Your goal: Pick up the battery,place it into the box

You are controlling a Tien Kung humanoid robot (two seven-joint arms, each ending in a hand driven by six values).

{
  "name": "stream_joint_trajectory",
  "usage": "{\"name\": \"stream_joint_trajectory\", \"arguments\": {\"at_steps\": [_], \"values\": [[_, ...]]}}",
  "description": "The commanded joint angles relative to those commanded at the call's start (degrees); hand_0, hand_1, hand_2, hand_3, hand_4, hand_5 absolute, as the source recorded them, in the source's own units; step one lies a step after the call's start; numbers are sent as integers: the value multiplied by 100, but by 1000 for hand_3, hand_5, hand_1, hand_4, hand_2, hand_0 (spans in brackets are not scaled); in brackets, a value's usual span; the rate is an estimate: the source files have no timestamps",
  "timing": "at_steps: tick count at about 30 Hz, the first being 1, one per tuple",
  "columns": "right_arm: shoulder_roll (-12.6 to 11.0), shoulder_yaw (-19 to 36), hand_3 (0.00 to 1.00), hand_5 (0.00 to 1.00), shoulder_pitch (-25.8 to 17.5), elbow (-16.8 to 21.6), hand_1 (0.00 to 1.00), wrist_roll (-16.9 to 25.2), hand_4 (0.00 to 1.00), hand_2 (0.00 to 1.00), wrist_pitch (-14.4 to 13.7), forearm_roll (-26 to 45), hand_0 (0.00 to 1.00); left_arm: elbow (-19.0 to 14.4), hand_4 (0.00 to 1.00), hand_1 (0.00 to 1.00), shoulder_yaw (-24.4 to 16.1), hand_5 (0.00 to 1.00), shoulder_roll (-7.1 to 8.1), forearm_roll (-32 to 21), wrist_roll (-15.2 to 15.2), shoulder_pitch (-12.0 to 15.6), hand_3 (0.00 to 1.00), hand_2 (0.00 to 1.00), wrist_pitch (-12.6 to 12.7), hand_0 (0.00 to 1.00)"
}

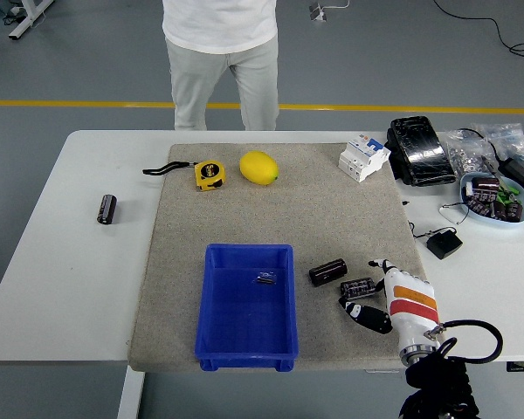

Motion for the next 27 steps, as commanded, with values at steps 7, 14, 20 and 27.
{"name": "stream_joint_trajectory", "arguments": {"at_steps": [7,14,20,27], "values": [[21,-34,769,586,23,33,232,0,998,503,0,0,72,-4,642,665,-16,657,-6,38,2,16,621,712,-10,686],[50,-22,769,576,128,-189,236,0,998,508,0,0,74,-7,641,665,-16,657,-5,57,-1,21,621,712,-16,686],[60,15,773,580,179,-340,237,0,998,517,0,0,75,-7,641,665,0,657,-9,27,-9,11,622,712,-6,686],[70,38,773,583,238,-332,243,0,998,517,0,0,76,-6,641,665,-14,657,-14,57,-9,8,622,712,-8,685]]}}
